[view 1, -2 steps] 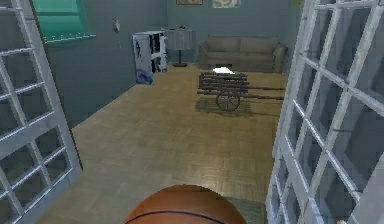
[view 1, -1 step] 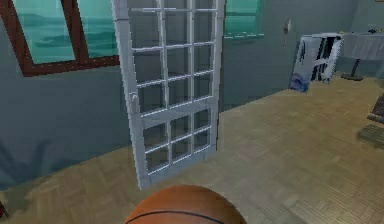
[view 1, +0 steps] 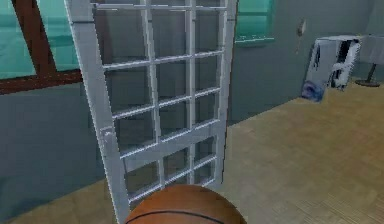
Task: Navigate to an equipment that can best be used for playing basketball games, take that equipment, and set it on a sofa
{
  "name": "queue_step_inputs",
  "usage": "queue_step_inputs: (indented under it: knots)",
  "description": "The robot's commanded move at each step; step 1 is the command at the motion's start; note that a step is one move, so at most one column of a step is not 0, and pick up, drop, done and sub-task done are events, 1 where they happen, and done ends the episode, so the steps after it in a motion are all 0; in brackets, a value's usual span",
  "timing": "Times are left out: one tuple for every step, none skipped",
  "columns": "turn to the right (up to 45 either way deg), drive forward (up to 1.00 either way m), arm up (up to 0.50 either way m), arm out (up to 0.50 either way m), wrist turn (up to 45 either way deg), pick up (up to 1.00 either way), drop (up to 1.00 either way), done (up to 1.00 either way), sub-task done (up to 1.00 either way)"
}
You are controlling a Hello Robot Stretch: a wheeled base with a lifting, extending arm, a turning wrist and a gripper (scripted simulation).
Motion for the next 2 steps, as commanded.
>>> queue_step_inputs:
  knots:
    - [45.0,0.00,0.00,0.00,0.0,0.00,0.00,0.00,0.00]
    - [45.0,0.00,0.00,0.00,0.0,0.00,0.00,0.00,0.00]
